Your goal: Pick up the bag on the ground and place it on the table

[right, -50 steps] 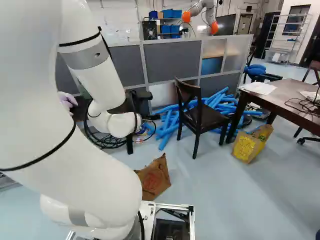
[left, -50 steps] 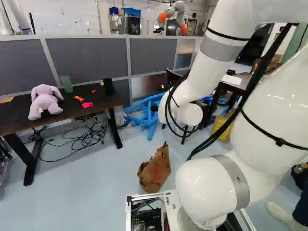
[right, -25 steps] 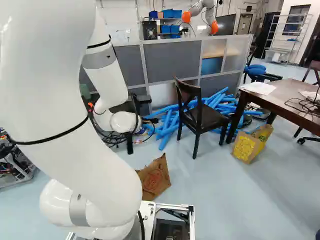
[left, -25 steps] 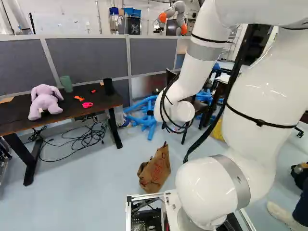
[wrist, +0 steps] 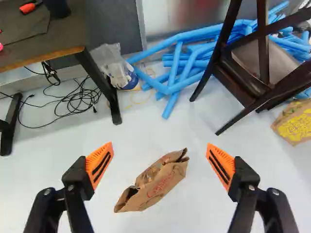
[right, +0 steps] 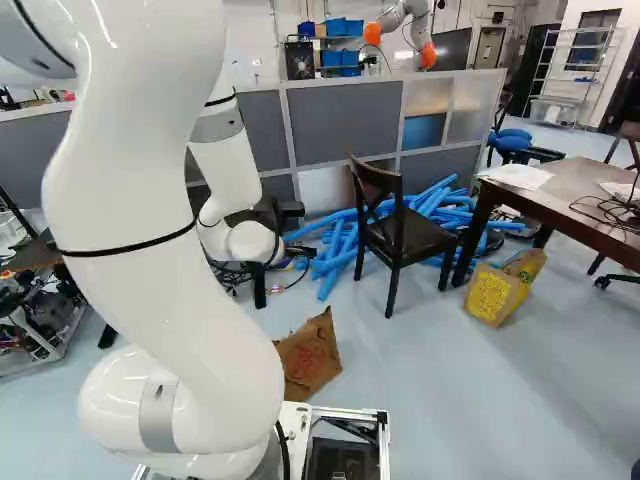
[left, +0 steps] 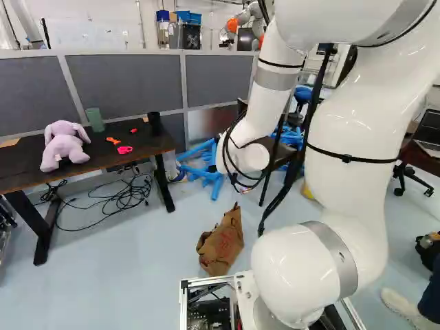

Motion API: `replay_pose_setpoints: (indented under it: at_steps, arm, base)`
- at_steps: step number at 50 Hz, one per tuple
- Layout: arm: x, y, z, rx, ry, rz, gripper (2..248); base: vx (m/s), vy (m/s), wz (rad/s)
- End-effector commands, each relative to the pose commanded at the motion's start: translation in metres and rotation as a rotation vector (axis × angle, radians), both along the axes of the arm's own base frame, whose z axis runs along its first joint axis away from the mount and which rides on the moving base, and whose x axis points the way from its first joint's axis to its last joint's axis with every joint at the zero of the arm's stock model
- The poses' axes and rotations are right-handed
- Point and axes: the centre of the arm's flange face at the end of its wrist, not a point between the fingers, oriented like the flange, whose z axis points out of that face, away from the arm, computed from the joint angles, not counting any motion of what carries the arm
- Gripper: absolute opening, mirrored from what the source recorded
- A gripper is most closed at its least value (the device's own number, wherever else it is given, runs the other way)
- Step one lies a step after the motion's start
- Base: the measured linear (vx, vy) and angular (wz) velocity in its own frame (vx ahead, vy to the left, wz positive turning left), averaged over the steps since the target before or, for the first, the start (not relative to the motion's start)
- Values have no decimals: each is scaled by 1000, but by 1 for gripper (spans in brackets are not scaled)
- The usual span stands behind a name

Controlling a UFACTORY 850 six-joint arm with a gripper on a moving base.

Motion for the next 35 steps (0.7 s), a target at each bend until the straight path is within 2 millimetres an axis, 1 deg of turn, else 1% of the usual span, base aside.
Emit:
replay_pose_setpoints:
  at_steps: [16,35]
  arm:
    - [6,-2,-22,1,95,-51,247]
    - [24,-2,-49,5,189,-106,247]
  base:
    - [0,0,0]
    - [0,0,0]
